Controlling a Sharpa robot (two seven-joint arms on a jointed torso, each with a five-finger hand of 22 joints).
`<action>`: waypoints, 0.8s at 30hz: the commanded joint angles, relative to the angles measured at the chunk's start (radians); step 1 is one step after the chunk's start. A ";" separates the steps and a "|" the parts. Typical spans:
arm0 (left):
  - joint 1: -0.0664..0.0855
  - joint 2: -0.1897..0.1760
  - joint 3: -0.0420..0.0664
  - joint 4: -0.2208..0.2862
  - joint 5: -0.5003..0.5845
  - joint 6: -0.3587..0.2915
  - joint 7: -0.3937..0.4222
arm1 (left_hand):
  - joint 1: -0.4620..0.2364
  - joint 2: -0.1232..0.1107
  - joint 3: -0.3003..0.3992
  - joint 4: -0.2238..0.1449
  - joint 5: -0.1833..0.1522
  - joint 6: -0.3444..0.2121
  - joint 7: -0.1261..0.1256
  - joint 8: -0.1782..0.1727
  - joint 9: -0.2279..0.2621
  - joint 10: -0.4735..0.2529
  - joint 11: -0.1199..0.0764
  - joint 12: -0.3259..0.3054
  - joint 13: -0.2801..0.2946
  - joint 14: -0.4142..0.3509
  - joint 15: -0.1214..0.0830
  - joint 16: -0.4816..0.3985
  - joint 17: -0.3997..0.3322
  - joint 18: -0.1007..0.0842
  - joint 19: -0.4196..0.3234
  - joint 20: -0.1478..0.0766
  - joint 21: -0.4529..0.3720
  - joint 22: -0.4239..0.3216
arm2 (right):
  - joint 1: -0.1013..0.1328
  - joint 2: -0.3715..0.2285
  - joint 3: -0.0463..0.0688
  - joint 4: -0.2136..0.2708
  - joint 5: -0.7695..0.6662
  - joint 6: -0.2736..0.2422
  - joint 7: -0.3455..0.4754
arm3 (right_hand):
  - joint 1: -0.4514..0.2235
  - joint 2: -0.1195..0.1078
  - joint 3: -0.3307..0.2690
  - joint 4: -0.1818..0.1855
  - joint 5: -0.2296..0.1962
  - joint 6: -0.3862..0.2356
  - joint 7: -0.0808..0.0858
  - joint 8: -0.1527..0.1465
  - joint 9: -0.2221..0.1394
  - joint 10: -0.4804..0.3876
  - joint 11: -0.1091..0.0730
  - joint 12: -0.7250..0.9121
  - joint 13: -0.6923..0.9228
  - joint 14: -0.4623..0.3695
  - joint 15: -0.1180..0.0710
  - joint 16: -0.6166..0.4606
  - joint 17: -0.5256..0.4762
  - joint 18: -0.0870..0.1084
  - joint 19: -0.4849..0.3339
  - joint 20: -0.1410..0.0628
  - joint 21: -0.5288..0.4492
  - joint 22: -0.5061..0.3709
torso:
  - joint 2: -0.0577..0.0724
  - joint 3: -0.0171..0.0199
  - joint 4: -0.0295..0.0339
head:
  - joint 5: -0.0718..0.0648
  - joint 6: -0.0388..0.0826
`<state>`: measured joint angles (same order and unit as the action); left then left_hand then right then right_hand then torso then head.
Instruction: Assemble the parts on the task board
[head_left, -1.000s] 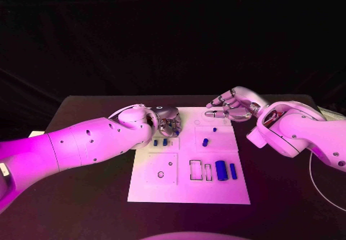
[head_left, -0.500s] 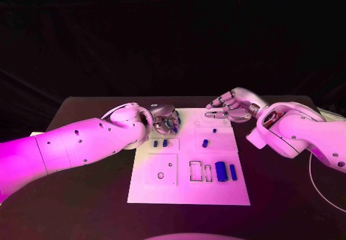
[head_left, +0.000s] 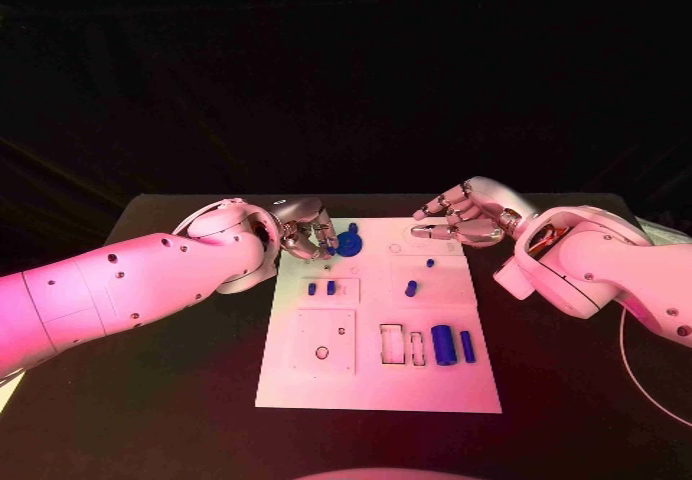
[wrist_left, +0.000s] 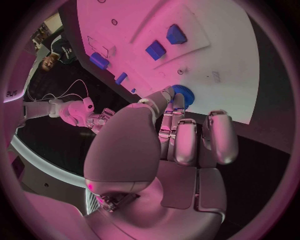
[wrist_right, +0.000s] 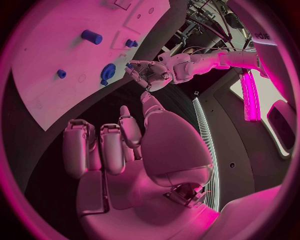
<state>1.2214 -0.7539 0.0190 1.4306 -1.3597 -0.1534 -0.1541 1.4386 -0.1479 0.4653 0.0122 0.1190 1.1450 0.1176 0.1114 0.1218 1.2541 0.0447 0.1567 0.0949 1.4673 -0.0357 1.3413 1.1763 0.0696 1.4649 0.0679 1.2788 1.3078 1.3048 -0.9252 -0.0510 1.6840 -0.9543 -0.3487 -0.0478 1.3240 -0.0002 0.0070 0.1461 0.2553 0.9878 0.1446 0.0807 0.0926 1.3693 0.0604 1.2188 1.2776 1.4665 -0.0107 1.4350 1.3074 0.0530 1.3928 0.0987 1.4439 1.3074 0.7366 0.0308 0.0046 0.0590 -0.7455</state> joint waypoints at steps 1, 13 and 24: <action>0.001 -0.004 0.001 0.000 0.034 0.036 -0.014 | -0.011 0.001 0.006 0.002 -0.006 0.001 0.006 -0.007 -0.002 0.001 0.007 -0.005 -0.001 0.035 0.005 -0.003 -0.002 -0.009 0.032 -0.001 0.006 0.055 | -0.001 0.001 0.000 0.000 -0.002 0.011 0.007 | 0.012 0.002 -0.006 -0.003 0.006 0.007 0.000 0.002 0.000 -0.001 -0.003 0.001 -0.001 0.054 -0.004 -0.003 0.015 0.007 -0.004 -0.002 -0.005 0.019 | 0.000 0.0007 0.0000 | 0.003 -0.001; 0.000 -0.003 -0.006 -0.021 0.024 0.078 -0.024 | -0.017 -0.002 0.007 0.002 -0.007 0.001 0.007 -0.010 -0.003 0.000 0.008 -0.010 -0.001 0.035 0.006 -0.003 -0.004 -0.008 0.031 0.000 0.005 0.054 | -0.001 0.002 0.000 0.000 -0.002 0.011 0.007 | 0.012 0.002 -0.006 -0.003 0.006 0.007 0.000 0.002 0.000 -0.001 -0.003 0.001 -0.001 0.054 -0.004 -0.003 0.015 0.007 -0.004 -0.002 -0.005 0.019 | 0.000 0.0007 -0.0011 | 0.008 -0.003; -0.004 0.009 -0.014 -0.028 0.021 0.091 -0.020 | -0.019 -0.003 0.008 0.002 -0.007 0.000 0.006 -0.011 -0.004 0.000 0.008 -0.012 -0.001 0.035 0.006 -0.003 -0.005 -0.009 0.031 0.000 0.005 0.055 | -0.001 0.003 0.000 0.001 -0.002 0.011 0.008 | 0.012 0.002 -0.006 -0.003 0.006 0.007 0.000 0.002 0.000 -0.001 -0.003 0.001 -0.001 0.054 -0.004 -0.003 0.015 0.007 -0.004 -0.002 -0.005 0.019 | 0.000 0.0007 -0.0011 | 0.008 -0.006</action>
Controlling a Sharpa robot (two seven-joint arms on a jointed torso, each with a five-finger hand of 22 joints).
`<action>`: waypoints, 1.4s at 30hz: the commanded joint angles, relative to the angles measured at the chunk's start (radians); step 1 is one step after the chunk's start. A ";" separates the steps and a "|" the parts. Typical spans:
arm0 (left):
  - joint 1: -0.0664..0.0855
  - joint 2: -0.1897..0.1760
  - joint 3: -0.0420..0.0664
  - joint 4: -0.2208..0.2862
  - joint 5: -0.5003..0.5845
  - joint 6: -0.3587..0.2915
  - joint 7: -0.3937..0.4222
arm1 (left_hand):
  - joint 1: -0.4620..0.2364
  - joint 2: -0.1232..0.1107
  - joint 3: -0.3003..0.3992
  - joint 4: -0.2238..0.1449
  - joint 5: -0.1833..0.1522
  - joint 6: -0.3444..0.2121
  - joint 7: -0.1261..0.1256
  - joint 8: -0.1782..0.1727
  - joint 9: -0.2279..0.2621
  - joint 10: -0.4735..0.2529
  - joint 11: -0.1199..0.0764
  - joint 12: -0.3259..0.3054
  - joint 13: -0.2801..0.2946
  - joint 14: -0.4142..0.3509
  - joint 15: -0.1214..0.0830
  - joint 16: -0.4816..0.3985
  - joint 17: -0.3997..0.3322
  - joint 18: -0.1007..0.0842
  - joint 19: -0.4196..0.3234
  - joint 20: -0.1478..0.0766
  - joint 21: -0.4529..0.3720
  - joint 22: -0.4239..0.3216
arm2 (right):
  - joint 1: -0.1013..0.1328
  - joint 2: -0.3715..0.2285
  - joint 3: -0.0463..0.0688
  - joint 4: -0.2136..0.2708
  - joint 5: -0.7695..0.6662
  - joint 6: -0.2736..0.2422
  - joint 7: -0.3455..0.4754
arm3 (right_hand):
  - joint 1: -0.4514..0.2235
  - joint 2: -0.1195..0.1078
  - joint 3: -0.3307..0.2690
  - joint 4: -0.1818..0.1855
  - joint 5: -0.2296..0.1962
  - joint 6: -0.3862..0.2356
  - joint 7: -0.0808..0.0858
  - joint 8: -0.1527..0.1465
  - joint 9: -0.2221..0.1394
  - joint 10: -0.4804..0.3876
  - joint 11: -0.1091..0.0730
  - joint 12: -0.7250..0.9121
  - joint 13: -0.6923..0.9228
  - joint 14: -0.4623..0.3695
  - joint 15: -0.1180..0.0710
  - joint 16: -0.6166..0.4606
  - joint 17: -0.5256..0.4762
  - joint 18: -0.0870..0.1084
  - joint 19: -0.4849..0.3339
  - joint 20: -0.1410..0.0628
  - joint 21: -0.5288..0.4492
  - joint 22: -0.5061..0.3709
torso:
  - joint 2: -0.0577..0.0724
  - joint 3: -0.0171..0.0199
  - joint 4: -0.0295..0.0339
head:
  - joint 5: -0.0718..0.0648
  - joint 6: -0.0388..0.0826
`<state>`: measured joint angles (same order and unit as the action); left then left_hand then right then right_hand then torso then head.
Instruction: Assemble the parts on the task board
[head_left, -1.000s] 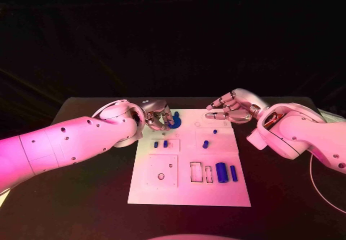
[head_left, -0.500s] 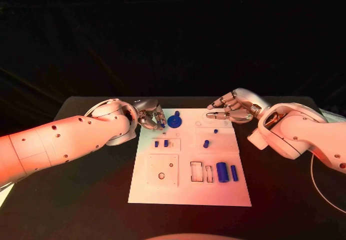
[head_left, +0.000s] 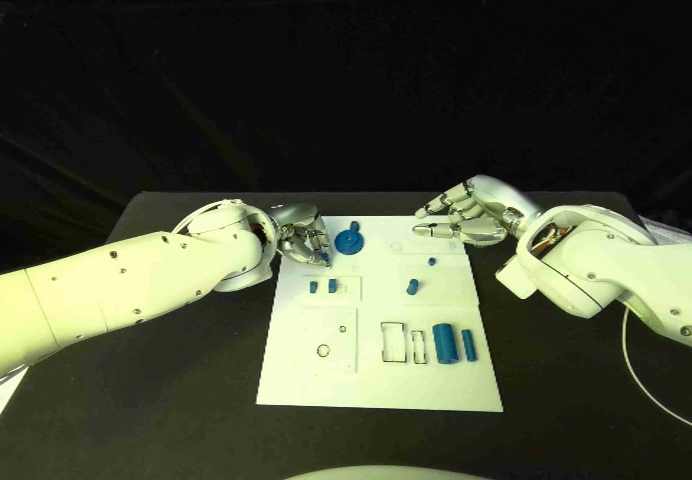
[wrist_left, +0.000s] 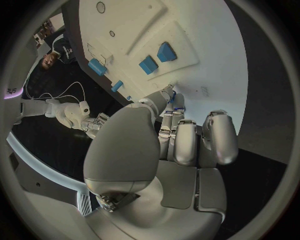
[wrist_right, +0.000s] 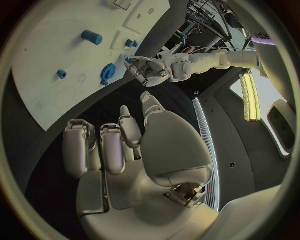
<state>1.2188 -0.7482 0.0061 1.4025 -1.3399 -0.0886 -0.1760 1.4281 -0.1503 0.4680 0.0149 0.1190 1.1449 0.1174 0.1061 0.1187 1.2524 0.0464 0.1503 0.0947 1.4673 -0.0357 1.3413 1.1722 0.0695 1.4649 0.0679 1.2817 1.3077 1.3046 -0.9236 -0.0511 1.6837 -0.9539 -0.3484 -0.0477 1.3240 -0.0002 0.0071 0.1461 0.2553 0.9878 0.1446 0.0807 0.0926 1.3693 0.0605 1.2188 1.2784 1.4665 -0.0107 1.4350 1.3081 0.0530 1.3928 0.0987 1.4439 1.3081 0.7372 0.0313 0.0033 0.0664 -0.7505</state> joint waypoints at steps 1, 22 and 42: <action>-0.002 0.004 -0.001 -0.001 0.002 0.026 0.002 | -0.008 -0.001 0.005 -0.001 -0.007 0.000 0.007 -0.006 -0.001 0.002 0.006 -0.005 -0.001 0.035 0.006 -0.003 -0.001 -0.009 0.031 0.000 0.002 0.055 | -0.001 0.001 0.000 0.001 -0.003 0.011 0.008 | 0.012 0.002 -0.006 -0.003 0.006 0.007 0.000 0.002 0.000 -0.001 -0.003 0.001 -0.002 0.054 -0.004 -0.003 0.014 0.007 -0.004 -0.002 -0.005 0.019 | 0.000 0.0002 0.0004 | 0.000 -0.001; -0.005 0.017 -0.007 -0.012 0.001 0.033 0.001 | -0.009 -0.001 0.007 -0.002 -0.007 0.000 0.006 -0.007 -0.002 0.002 0.006 -0.008 -0.001 0.034 0.006 -0.004 -0.003 -0.008 0.030 0.001 -0.001 0.053 | -0.001 0.001 0.000 0.002 -0.003 0.011 0.008 | 0.012 0.002 -0.006 -0.003 0.006 0.007 0.000 0.002 0.000 -0.001 -0.003 0.001 -0.002 0.054 -0.004 -0.003 0.014 0.007 -0.004 -0.002 -0.005 0.019 | 0.000 0.0006 -0.0009 | 0.002 -0.004; -0.007 0.019 -0.009 -0.016 -0.003 0.042 -0.003 | -0.009 -0.001 0.009 -0.004 -0.006 0.000 0.006 -0.008 -0.002 0.002 0.006 -0.010 -0.001 0.034 0.006 -0.003 -0.003 -0.007 0.029 0.001 -0.003 0.052 | -0.001 0.001 0.000 0.001 -0.003 0.012 0.008 | 0.012 0.002 -0.006 -0.003 0.006 0.007 0.000 0.002 0.000 -0.001 -0.003 0.001 -0.002 0.054 -0.004 -0.003 0.014 0.007 -0.004 -0.002 -0.005 0.019 | -0.001 -0.0001 -0.0005 | 0.003 -0.009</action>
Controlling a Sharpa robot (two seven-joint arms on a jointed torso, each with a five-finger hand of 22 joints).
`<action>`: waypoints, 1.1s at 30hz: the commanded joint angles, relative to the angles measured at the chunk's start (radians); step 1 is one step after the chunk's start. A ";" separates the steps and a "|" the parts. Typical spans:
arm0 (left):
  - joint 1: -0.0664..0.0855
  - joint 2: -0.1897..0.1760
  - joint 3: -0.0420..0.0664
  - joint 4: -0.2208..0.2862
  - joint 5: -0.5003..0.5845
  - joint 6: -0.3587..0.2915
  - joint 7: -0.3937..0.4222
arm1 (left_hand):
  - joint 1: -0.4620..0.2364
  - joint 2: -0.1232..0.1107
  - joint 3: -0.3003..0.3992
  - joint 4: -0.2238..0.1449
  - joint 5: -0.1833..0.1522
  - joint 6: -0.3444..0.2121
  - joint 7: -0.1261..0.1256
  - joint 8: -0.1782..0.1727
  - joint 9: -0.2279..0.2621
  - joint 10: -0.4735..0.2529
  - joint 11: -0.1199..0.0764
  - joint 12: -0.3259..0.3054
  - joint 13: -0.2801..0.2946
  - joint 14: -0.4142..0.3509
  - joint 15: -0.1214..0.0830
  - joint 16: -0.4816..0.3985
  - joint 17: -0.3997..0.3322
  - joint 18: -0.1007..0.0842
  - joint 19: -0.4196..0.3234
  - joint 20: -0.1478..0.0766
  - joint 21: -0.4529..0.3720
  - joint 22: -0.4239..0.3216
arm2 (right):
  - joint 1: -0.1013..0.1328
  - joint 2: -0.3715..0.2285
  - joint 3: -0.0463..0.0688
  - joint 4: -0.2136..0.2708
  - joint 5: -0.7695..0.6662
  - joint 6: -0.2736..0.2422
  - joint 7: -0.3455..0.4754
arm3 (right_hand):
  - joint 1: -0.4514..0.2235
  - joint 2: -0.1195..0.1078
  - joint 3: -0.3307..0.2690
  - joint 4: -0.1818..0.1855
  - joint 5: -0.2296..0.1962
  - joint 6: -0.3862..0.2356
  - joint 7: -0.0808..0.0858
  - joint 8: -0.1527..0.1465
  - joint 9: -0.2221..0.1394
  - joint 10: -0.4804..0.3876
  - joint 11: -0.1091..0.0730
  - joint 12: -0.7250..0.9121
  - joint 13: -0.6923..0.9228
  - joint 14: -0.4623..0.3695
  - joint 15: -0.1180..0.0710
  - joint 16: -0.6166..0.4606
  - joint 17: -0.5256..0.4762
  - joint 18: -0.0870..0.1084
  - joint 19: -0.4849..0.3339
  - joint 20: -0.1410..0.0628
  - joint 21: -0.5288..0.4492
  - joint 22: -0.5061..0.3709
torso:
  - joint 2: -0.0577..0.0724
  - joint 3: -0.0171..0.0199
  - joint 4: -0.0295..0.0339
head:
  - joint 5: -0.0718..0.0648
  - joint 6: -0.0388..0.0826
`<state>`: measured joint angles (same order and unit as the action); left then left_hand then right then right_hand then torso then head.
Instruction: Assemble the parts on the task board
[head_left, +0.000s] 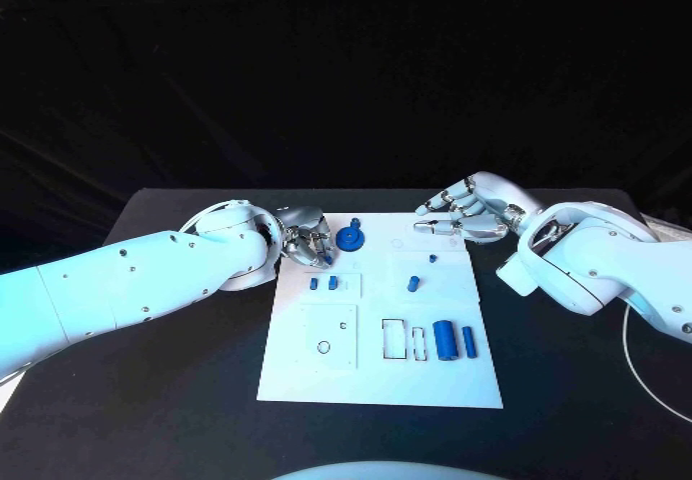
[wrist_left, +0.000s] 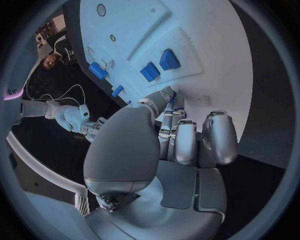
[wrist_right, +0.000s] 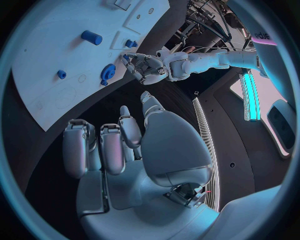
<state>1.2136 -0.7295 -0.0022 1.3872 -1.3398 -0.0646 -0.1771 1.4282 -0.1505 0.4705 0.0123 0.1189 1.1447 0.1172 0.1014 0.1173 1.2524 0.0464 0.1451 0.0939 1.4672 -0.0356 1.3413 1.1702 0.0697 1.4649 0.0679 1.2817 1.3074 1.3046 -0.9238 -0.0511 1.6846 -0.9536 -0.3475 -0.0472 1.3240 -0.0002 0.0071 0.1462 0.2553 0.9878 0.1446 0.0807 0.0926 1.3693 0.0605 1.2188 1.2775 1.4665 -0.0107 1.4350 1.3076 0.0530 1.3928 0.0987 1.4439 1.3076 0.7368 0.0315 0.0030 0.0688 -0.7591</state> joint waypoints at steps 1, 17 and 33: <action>-0.001 0.000 -0.001 -0.002 -0.003 0.018 -0.002 | -0.009 -0.001 0.007 -0.002 -0.006 0.001 0.006 -0.003 -0.001 0.002 0.006 -0.005 0.000 0.034 0.006 -0.003 -0.001 -0.007 0.029 0.001 -0.003 0.053 | -0.001 0.001 0.000 0.000 -0.003 0.012 0.008 | 0.012 0.002 -0.006 -0.003 0.006 0.007 0.000 0.002 0.000 -0.001 -0.003 0.001 -0.001 0.054 -0.004 -0.003 0.014 0.007 -0.004 -0.002 -0.005 0.019 | 0.000 -0.0006 0.0001 | 0.001 -0.001; -0.001 -0.004 -0.001 -0.001 -0.003 0.027 -0.006 | -0.010 -0.002 0.007 -0.003 -0.006 0.000 0.006 -0.004 -0.001 0.002 0.007 -0.007 0.000 0.034 0.006 -0.002 -0.001 -0.008 0.029 0.001 -0.001 0.054 | -0.001 0.001 0.000 -0.001 -0.003 0.012 0.008 | 0.012 0.004 -0.009 0.000 0.005 0.008 0.000 0.003 0.000 0.001 -0.002 0.003 0.000 0.054 -0.004 -0.003 0.015 0.007 -0.004 -0.002 -0.006 0.019 | 0.000 -0.0003 0.0007 | 0.003 -0.005; -0.001 -0.004 -0.001 0.001 -0.001 0.030 -0.004 | -0.015 -0.006 0.007 -0.004 -0.007 -0.001 0.008 -0.007 -0.003 0.001 0.008 -0.011 0.000 0.034 0.007 -0.002 -0.003 -0.008 0.029 0.002 -0.001 0.055 | -0.001 0.002 0.000 -0.002 -0.002 0.010 0.009 | 0.012 0.004 -0.009 0.000 0.005 0.008 0.000 0.003 0.000 0.001 -0.002 0.003 0.000 0.054 -0.004 -0.003 0.015 0.007 -0.004 -0.002 -0.006 0.019 | 0.000 -0.0005 0.0004 | 0.003 -0.008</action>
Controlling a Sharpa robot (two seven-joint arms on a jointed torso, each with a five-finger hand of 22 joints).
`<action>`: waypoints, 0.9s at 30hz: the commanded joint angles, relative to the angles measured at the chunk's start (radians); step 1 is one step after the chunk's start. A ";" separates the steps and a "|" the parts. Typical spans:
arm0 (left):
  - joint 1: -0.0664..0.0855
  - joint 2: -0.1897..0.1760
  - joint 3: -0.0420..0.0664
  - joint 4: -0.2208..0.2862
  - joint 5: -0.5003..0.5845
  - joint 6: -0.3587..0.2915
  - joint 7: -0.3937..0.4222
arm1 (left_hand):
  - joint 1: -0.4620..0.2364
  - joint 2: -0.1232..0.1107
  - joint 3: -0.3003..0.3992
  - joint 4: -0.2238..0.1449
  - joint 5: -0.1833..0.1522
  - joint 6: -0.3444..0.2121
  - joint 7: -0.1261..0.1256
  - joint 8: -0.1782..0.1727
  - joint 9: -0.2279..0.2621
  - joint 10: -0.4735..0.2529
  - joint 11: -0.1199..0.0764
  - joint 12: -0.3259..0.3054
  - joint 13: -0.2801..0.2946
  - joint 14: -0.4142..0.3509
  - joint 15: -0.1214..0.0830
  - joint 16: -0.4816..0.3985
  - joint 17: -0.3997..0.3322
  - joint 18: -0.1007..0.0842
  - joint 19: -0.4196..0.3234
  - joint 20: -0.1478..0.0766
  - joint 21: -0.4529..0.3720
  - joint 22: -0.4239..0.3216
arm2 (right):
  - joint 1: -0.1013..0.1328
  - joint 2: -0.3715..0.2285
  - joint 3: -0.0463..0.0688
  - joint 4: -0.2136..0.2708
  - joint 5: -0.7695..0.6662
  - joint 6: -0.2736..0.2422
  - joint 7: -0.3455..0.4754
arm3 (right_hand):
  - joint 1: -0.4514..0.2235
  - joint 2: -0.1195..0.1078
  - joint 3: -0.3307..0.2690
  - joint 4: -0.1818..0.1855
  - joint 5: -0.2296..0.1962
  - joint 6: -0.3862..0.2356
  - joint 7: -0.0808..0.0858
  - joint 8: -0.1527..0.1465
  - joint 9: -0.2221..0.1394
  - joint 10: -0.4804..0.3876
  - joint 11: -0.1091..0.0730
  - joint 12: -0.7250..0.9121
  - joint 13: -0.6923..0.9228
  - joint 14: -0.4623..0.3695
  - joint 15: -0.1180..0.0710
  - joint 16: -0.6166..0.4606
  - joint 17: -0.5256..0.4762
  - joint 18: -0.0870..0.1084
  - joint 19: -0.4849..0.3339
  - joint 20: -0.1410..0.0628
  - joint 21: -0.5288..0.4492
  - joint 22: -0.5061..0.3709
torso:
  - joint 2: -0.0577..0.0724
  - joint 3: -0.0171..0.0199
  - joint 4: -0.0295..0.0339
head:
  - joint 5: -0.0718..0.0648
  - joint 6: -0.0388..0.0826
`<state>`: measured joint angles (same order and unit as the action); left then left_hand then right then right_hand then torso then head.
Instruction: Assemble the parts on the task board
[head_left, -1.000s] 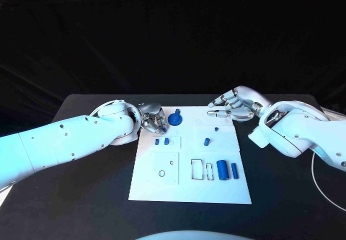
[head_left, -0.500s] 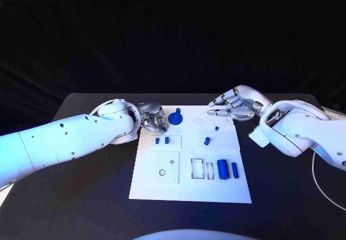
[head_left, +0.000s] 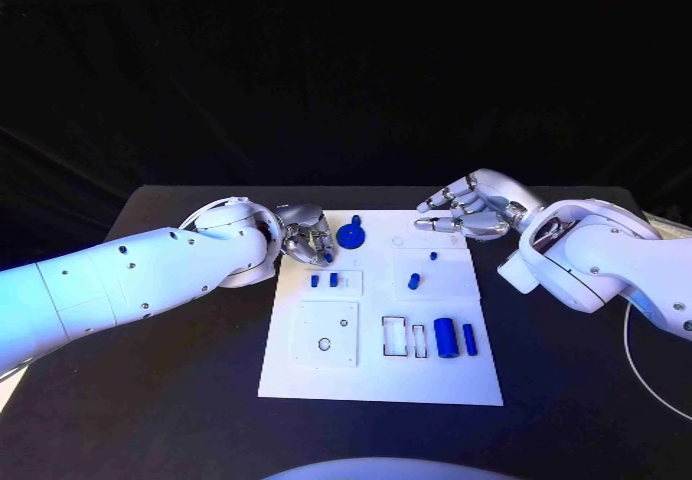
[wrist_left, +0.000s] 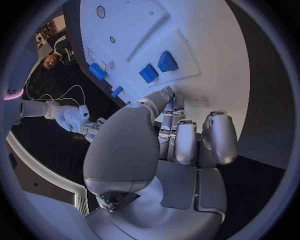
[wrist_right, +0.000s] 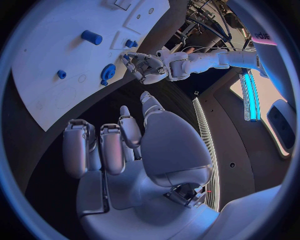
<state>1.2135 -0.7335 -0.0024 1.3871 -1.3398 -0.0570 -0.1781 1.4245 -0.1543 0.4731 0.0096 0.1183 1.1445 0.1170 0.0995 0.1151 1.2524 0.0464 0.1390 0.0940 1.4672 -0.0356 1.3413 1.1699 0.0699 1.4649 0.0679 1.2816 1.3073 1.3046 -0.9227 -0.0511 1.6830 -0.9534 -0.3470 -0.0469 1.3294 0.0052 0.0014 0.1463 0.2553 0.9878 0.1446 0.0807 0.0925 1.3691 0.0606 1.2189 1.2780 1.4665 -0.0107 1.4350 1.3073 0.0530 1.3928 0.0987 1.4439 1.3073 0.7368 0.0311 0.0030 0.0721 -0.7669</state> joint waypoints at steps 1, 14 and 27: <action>-0.001 0.001 -0.001 0.000 0.000 0.023 -0.003 | -0.011 -0.003 0.005 -0.001 -0.007 -0.001 0.008 -0.005 -0.001 0.001 0.008 -0.005 0.000 0.034 0.007 -0.002 -0.003 -0.008 0.028 0.002 -0.002 0.054 | -0.001 0.001 0.000 0.000 -0.002 0.010 0.008 | 0.007 -0.001 -0.003 0.000 0.005 0.008 0.000 0.003 0.000 0.001 -0.003 0.003 -0.001 0.054 -0.004 -0.003 0.015 0.007 -0.004 -0.002 -0.006 0.019 | 0.000 0.0000 0.0006 | -0.001 0.000; -0.003 0.007 -0.004 -0.007 0.002 0.018 -0.004 | -0.028 -0.014 0.020 -0.005 -0.006 -0.040 0.024 -0.035 -0.019 -0.018 0.022 -0.037 -0.006 0.031 0.018 -0.001 -0.012 -0.007 0.025 0.011 -0.007 0.054 | -0.001 0.002 0.000 -0.001 -0.002 0.009 0.009 | 0.007 -0.001 -0.003 0.000 0.005 0.008 0.000 0.003 0.000 0.001 -0.003 0.003 -0.001 0.054 -0.004 -0.003 0.015 0.007 -0.004 -0.002 -0.006 0.019 | 0.000 -0.0001 0.0002 | -0.002 0.001; -0.003 0.005 -0.004 -0.007 0.005 0.013 -0.007 | -0.036 -0.022 0.028 -0.007 -0.006 -0.062 0.031 -0.038 -0.031 -0.024 0.029 -0.049 -0.007 0.029 0.023 -0.002 -0.019 -0.006 0.023 0.016 -0.010 0.053 | -0.001 0.002 0.000 -0.002 -0.002 0.010 0.009 | 0.007 -0.001 -0.003 0.000 0.005 0.008 0.000 0.003 0.000 0.001 -0.003 0.003 -0.001 0.054 -0.004 -0.003 0.015 0.007 -0.004 -0.002 -0.006 0.019 | 0.000 0.0003 0.0002 | -0.001 0.001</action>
<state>1.2108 -0.7291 -0.0068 1.3790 -1.3388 -0.0527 -0.1833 1.3955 -0.1753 0.4970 0.0026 0.1183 1.0890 0.1478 0.0650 0.0855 1.2291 0.0694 0.0927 0.0883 1.4655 -0.0191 1.3413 1.1518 0.0699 1.4649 0.0754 1.2778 1.3080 1.3042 -0.9219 -0.0511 1.6810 -0.9526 -0.3471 -0.0461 1.3293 0.0051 0.0015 0.1463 0.2553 0.9878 0.1446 0.0807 0.0926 1.3676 0.0621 1.2189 1.2792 1.4665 -0.0107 1.4350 1.3078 0.0530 1.3928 0.0987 1.4439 1.3079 0.7367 0.0310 0.0034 0.0710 -0.7659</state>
